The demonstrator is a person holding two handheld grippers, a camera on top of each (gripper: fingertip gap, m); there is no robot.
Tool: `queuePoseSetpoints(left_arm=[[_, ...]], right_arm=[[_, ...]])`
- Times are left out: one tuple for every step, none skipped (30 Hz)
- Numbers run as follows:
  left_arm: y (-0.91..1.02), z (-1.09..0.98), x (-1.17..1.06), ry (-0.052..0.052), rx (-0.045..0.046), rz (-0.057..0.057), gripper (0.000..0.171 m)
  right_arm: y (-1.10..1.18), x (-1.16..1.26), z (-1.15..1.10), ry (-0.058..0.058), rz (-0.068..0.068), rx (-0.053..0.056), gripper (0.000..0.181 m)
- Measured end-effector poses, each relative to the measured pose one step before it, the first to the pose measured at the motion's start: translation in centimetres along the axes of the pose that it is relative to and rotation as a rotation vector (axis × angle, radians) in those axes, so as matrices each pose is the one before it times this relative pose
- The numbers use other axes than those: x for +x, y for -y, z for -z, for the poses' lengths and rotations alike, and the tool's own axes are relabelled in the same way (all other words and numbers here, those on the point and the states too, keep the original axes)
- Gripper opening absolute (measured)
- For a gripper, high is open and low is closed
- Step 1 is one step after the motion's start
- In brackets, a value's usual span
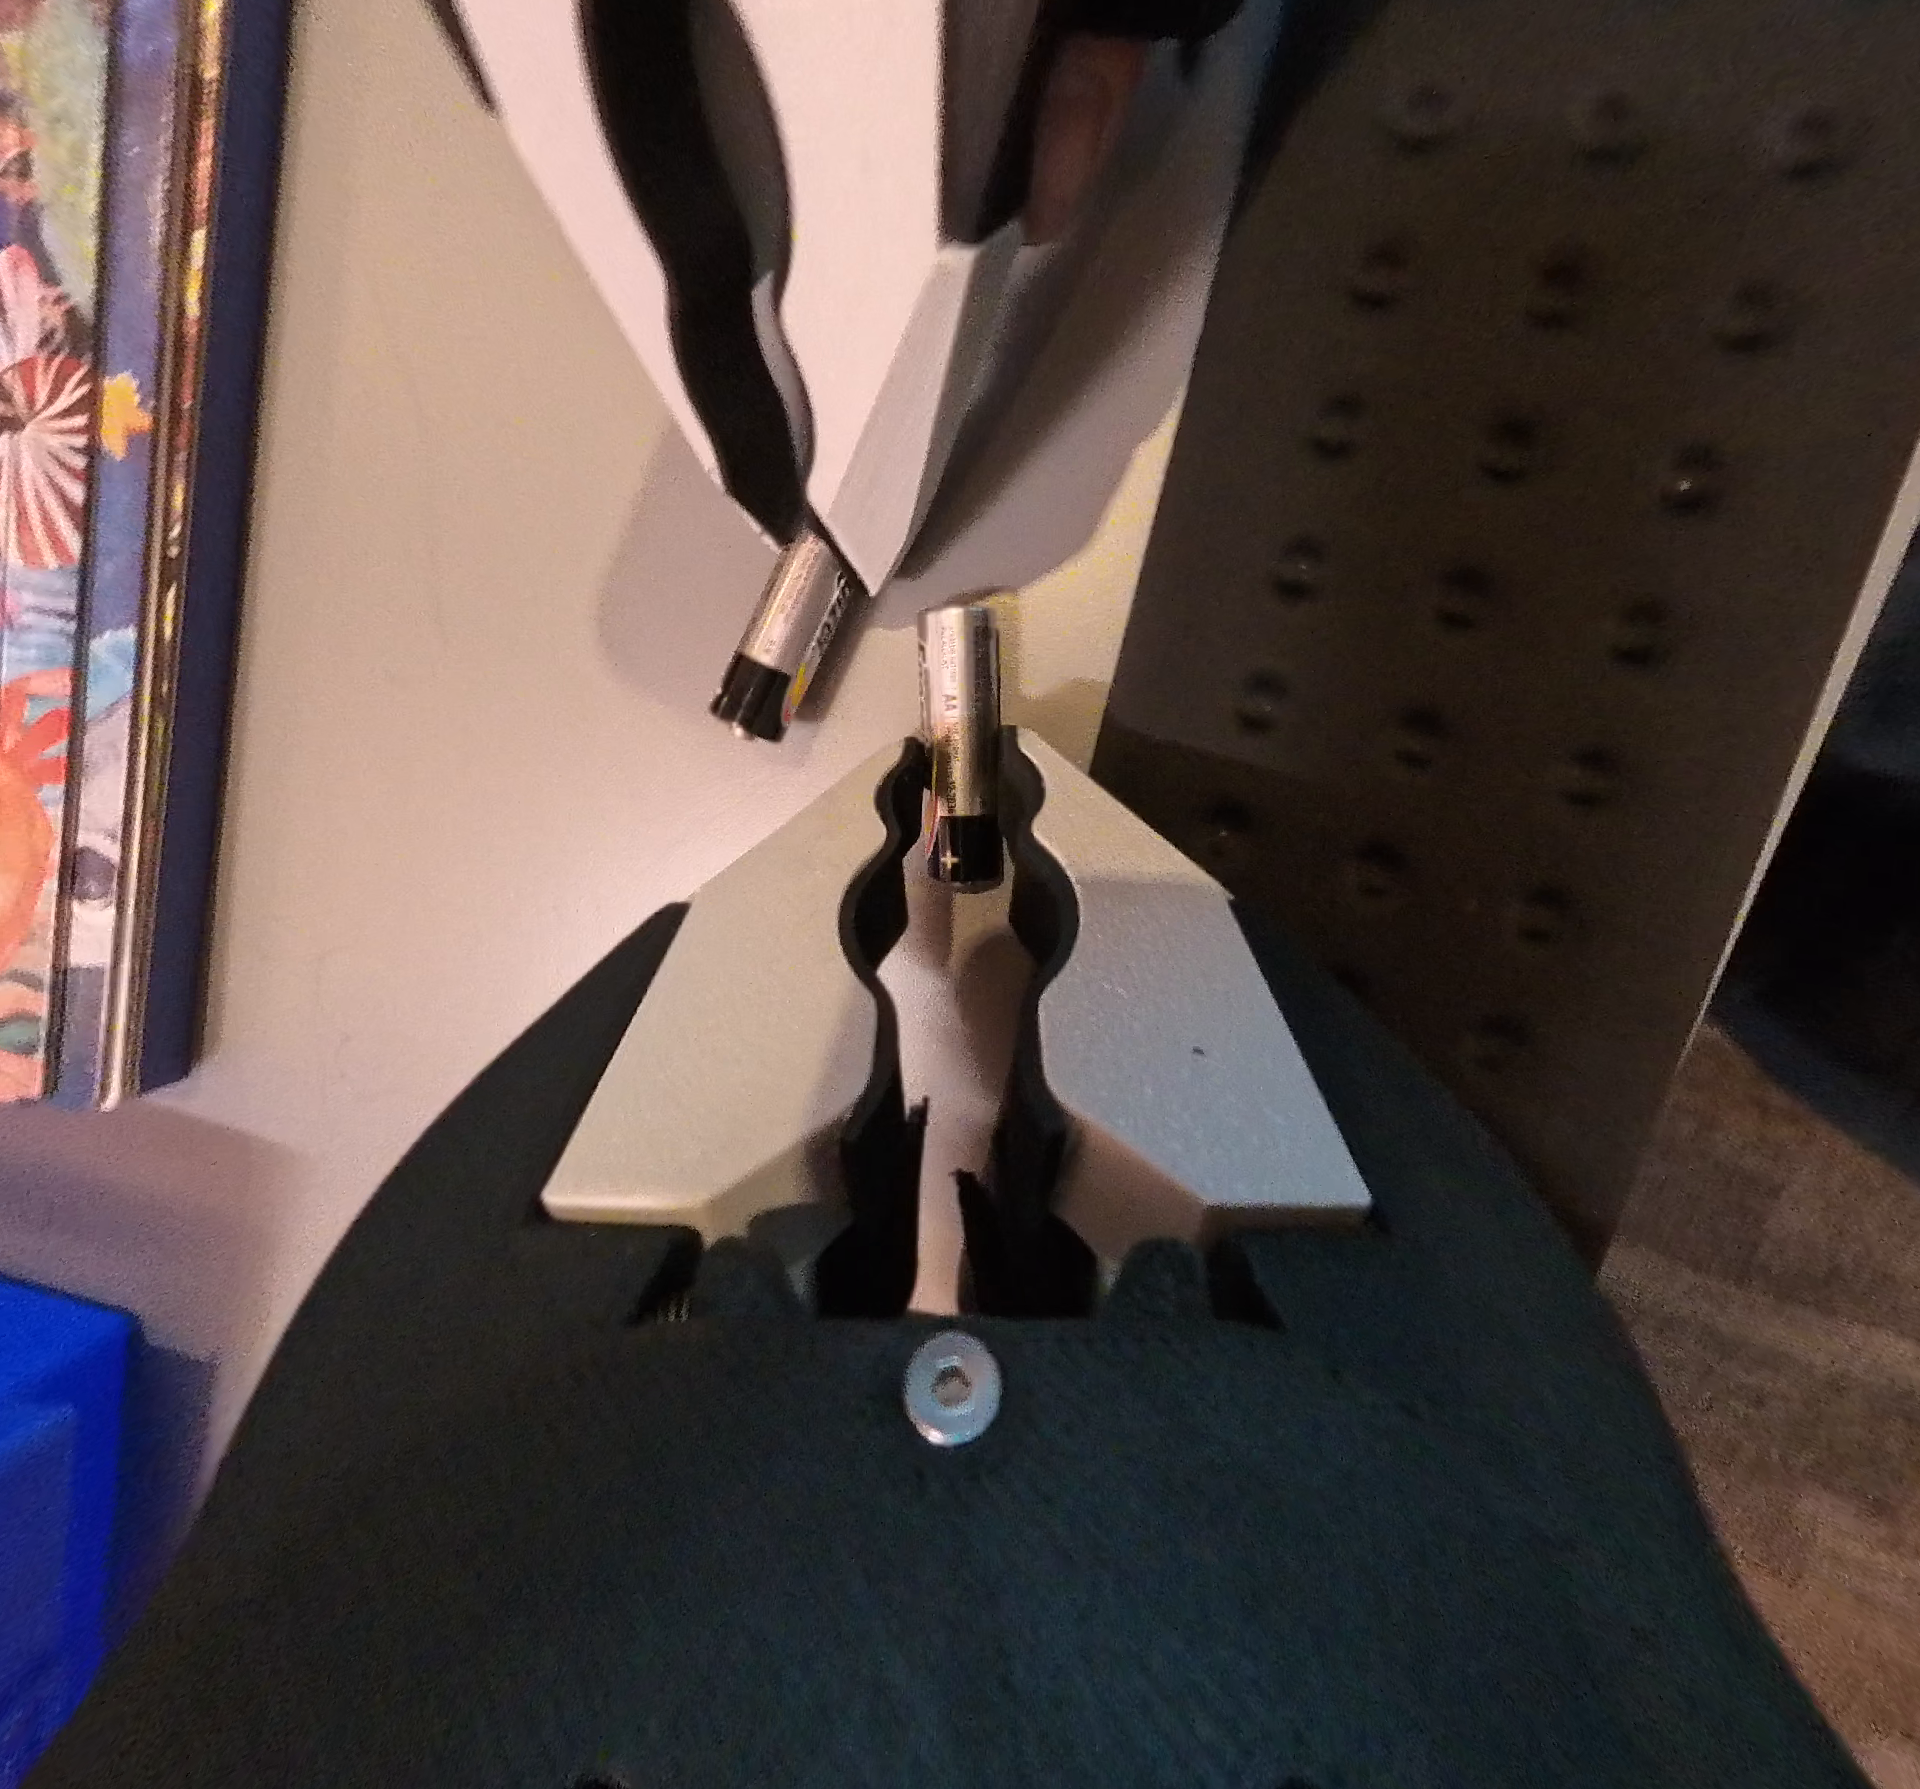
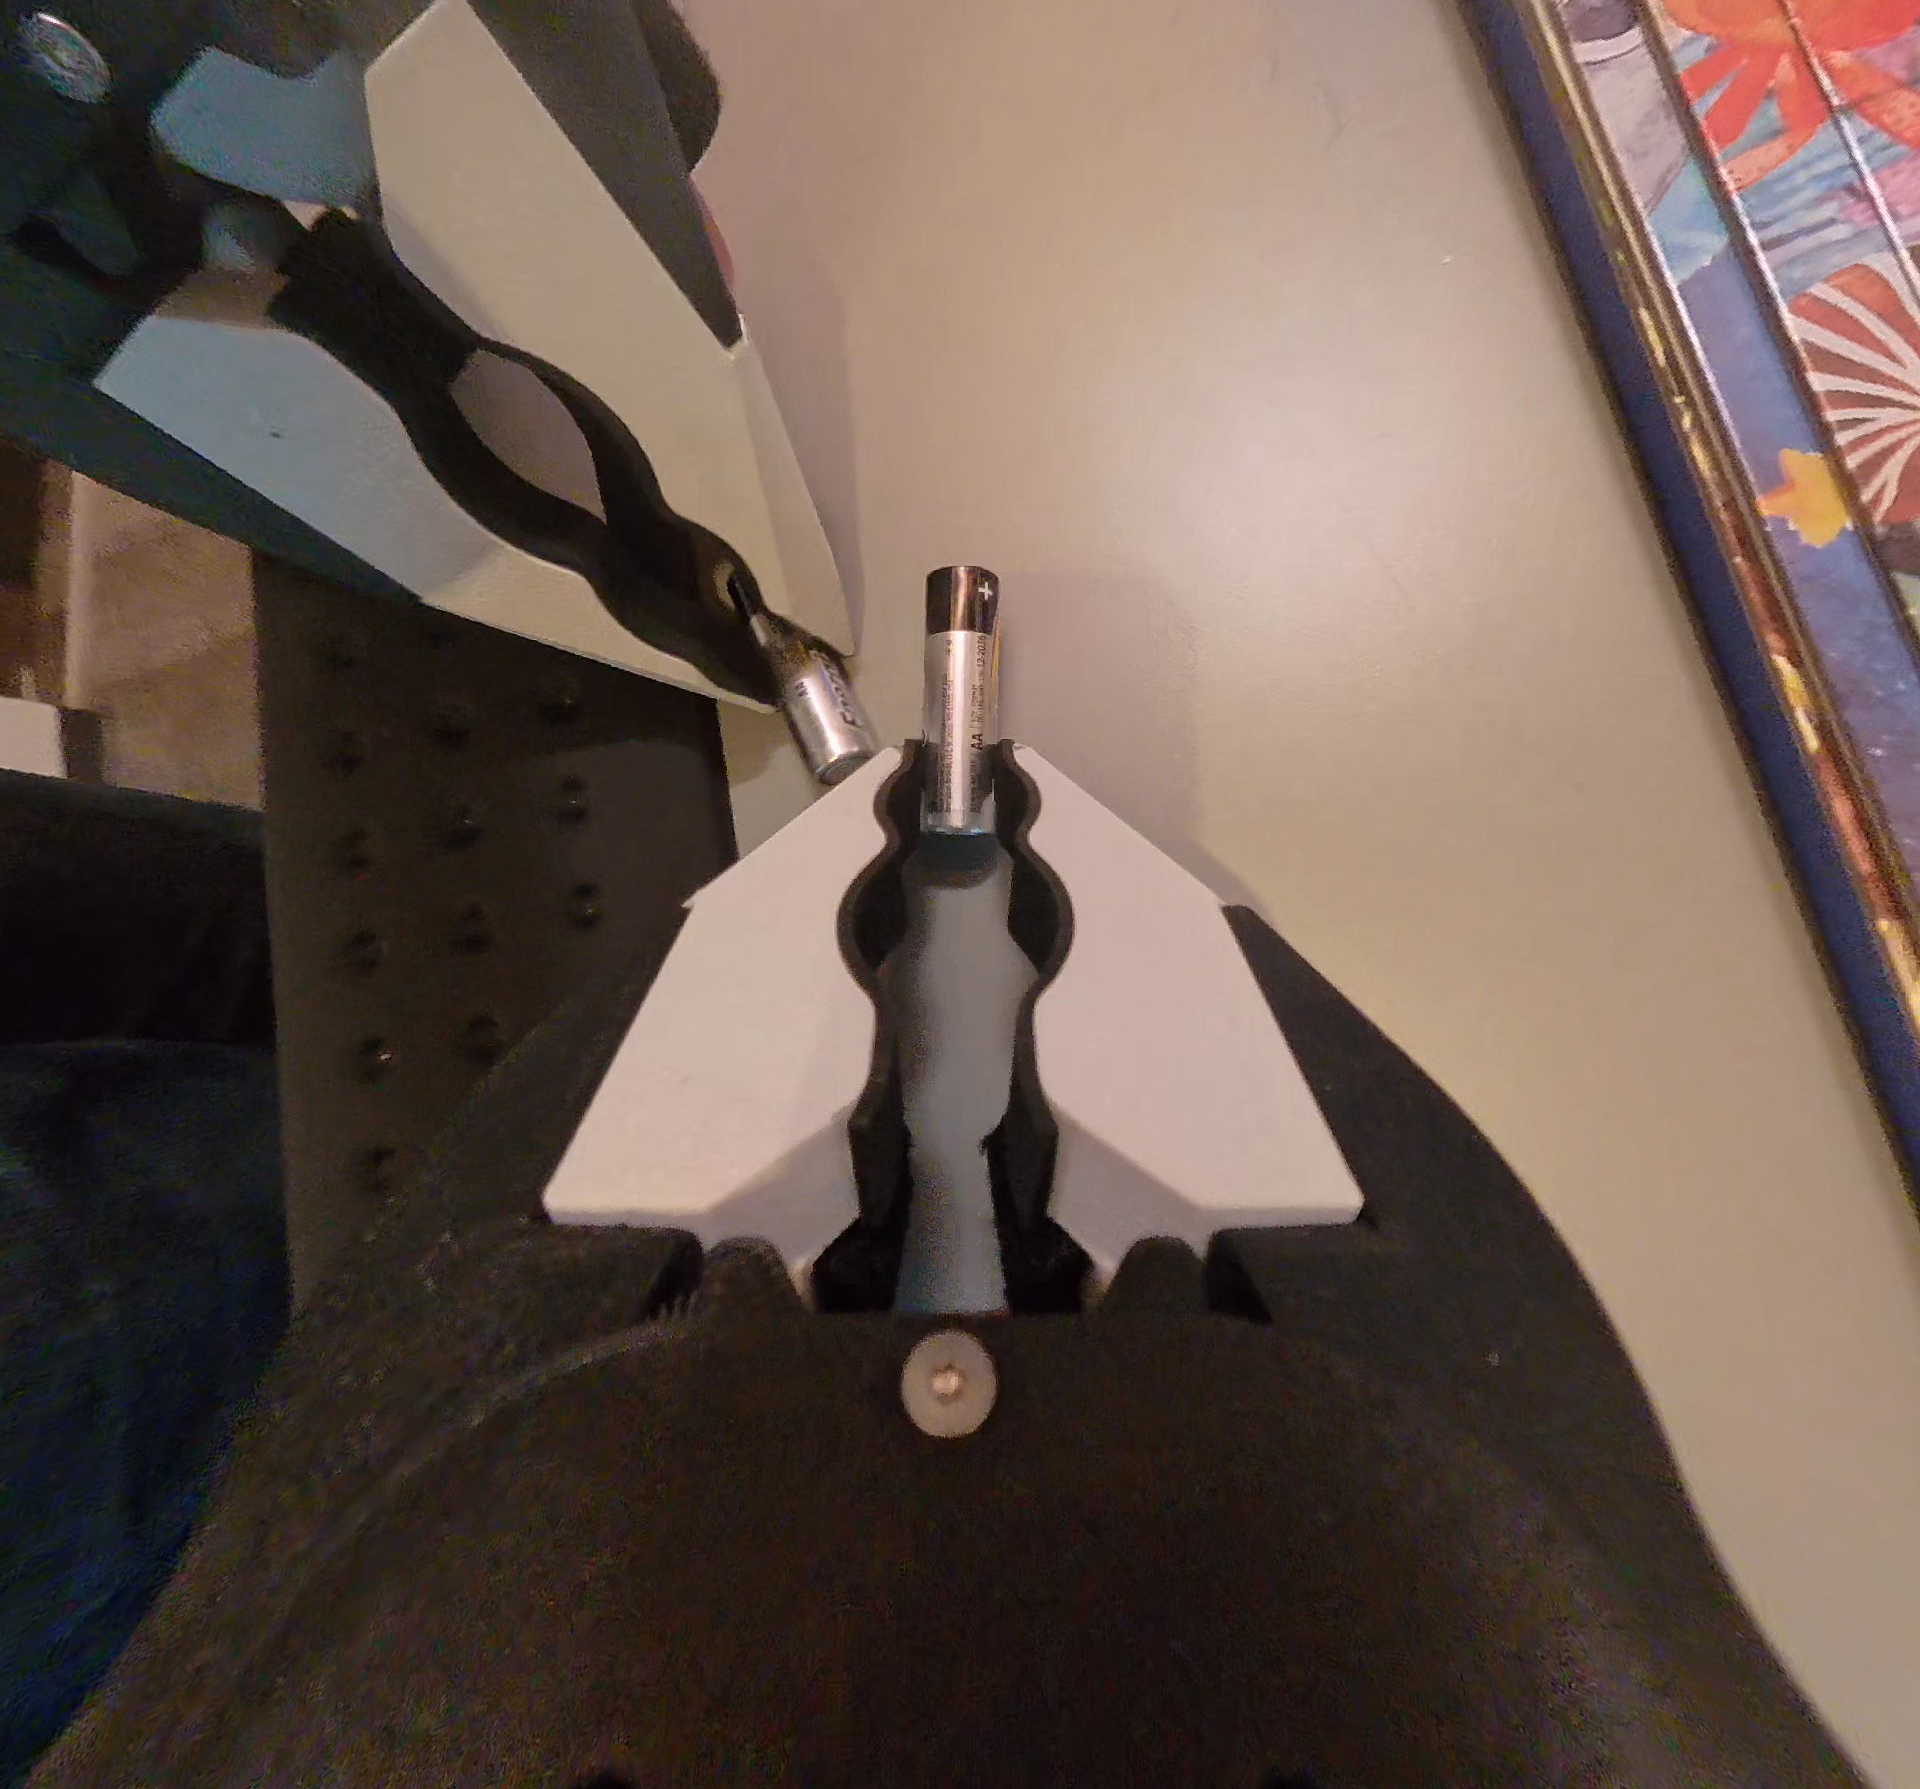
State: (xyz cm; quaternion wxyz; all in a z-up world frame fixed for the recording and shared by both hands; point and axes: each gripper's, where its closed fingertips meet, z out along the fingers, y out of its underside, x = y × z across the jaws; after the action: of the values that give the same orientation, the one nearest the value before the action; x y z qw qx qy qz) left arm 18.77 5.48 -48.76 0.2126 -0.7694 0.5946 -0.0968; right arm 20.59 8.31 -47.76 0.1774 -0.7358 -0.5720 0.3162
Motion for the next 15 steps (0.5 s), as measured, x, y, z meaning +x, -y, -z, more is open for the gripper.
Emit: queuePoseSetpoints(left_arm=[[0.267,0.283,-0.214,0.0093,0.02757,0.0515,0.011],[0.283,0.479,-0.327,0.0139,0.0254,0.0518,0.011],[0.189,0.681,-0.489,0.0303,0.01326,0.0327,0.011],[0.284,0.916,-0.369,0.023,0.01999,0.0401,0.011],[0.406,1.129,-0.178,0.0092,0.031,0.0684,0.011],[0.435,1.373,-0.276,0.0271,0.0353,0.0587,0.011],[0.171,1.504,-0.123,0.0275,0.01784,0.0405,0.011],[0.133,1.665,0.185,0.0165,0.01705,0.0422,0.011],[0.308,1.913,0.254,0.0222,0.03095,0.0456,0.011],[0.073,2.002,0.443,0.018,0.02112,0.0465,0.011],[-0.07,2.109,0.64,0.0159,0.02056,0.0431,0.011],[-0.128,2.235,0.751,0.0177,0.02704,0.0381,0.011],[-0.544,2.232,0.819,0.0146,0.0079,0.0369,0.011],[-0.693,2.282,0.805,0.0214,0.00906,0.029,0.011],[-0.796,2.298,0.787,0.0189,0.01115,0.0371,0.011]], right_arm=[[0.234,-0.084,0.345,0.0111,-0.016,0.0164,0.011],[0.426,-0.112,0.474,0.0086,-0.0132,0.0235,0.011],[0.488,-0.155,0.553,0.0065,-0.0084,0.0181,0.011],[0.515,-0.211,0.588,0.0043,-0.0026,0.0147,0.011],[0.666,-0.315,0.709,0.0036,0.0047,0.0146,0.011],[0.766,-0.416,0.784,-0.0003,0.0181,0.0126,0.012],[0.749,-0.587,0.734,0.0063,0.0134,0.0074,0.012],[0.895,-0.881,0.703,0.0171,0.0126,0.0146,0.012],[0.913,-1.144,0.622,0.0203,0.0229,0.0084,0.012],[0.873,-1.324,0.455,0.0219,0.0292,-0.0016,0.012],[1.085,-1.589,0.357,0.0313,0.0276,0.0073,0.011],[1.152,-1.784,0.174,0.0338,0.0347,0.0045,0.012],[1.158,-1.825,-0.042,0.0304,0.0416,-0.0038,0.012],[1.373,-2.046,-0.197,0.0408,0.043,0.0057,0.011],[1.491,-2.193,-0.424,0.0493,0.0421,0.0073,0.011]])
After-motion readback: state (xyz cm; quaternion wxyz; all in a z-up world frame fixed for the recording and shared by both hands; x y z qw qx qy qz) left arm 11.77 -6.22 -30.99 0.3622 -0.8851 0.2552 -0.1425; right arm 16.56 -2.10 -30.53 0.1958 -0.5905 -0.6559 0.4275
